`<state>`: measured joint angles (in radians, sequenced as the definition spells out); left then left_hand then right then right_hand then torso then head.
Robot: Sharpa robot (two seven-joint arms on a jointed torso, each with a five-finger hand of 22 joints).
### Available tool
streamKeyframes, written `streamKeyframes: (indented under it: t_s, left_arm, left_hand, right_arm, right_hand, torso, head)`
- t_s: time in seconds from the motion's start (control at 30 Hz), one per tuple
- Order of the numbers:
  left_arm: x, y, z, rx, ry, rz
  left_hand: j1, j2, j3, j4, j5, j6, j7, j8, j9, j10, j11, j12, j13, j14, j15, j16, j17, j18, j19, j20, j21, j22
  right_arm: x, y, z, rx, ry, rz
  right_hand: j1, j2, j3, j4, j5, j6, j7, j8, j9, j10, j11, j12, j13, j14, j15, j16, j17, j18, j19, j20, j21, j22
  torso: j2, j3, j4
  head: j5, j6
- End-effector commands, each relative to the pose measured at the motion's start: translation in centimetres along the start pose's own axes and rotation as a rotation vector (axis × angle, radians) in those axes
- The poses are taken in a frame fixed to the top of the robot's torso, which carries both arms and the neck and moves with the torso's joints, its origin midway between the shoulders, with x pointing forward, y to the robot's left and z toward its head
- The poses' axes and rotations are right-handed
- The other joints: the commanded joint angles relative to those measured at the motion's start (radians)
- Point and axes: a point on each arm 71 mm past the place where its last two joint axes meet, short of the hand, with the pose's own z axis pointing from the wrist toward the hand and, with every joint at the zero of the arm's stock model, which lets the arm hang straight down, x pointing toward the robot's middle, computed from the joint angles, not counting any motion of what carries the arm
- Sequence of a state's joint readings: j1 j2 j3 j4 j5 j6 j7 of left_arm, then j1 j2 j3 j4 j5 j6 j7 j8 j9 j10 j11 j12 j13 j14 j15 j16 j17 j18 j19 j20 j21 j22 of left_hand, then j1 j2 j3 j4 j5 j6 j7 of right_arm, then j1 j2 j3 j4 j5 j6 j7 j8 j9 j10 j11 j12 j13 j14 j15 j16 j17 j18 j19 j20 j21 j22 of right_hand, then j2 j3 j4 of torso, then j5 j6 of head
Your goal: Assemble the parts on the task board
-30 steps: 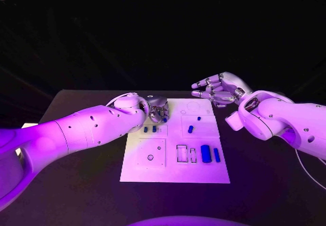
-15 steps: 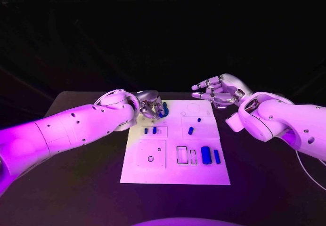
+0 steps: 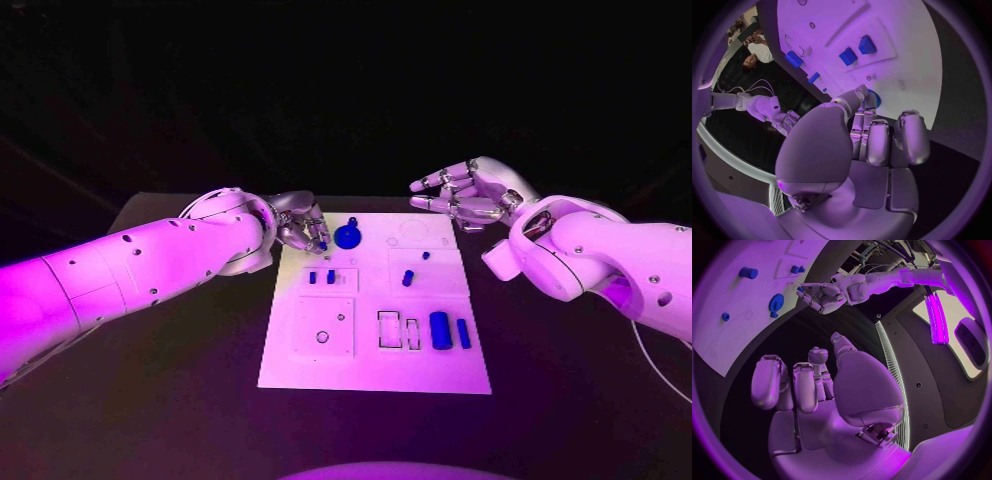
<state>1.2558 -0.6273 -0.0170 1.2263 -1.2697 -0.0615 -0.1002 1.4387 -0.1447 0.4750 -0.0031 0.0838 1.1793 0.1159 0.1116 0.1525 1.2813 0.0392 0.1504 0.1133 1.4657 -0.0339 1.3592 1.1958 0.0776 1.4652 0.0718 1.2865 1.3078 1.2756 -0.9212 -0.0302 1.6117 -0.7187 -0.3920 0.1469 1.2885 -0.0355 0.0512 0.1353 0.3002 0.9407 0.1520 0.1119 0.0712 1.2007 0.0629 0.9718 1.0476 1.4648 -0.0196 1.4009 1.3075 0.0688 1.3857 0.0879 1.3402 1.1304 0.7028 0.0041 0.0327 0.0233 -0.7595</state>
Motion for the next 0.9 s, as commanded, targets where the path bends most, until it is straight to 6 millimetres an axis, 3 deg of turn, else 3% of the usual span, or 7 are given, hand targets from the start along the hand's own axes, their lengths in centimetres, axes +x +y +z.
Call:
streamKeyframes:
  t_s: [0.03,0.9]
  left_arm:
    - [0.52,0.15,0.13,-0.014,0.033,0.021]
    - [1.49,-0.05,0.98,-0.017,0.059,0.083]
  left_hand:
    - [-0.010,-0.001,0.006,-0.001,-0.006,0.002,0.002,-0.004,0.001,0.000,0.006,-0.001,0.001,0.034,-0.001,-0.005,-0.002,-0.015,0.024,-0.005,0.005,0.059]
    - [-0.013,0.000,0.007,-0.001,-0.006,0.003,0.001,-0.004,0.001,0.001,0.005,-0.003,0.002,0.034,-0.001,-0.003,0.000,-0.014,0.023,-0.005,0.004,0.059]
  right_arm:
    - [0.18,0.05,0.01,-0.003,0.017,0.000]
    - [0.28,0.11,0.03,-0.006,0.019,0.001]
  right_hand:
    - [-0.002,0.008,-0.005,-0.002,0.004,-0.005,0.000,0.004,0.001,-0.002,0.001,0.004,0.001,0.050,0.005,-0.005,0.025,0.019,-0.004,0.000,-0.006,0.000]
    - [-0.002,0.008,-0.005,-0.002,0.004,-0.005,0.000,0.004,0.001,-0.002,0.001,0.004,0.001,0.050,0.005,-0.005,0.025,0.019,-0.004,0.000,-0.006,0.000]
  torso:
    - [0.001,-0.0015,-0.0014]
    - [0.000,0.0005,-0.0020]
  head:
    - [0.002,0.000]
    - [0.004,-0.006]
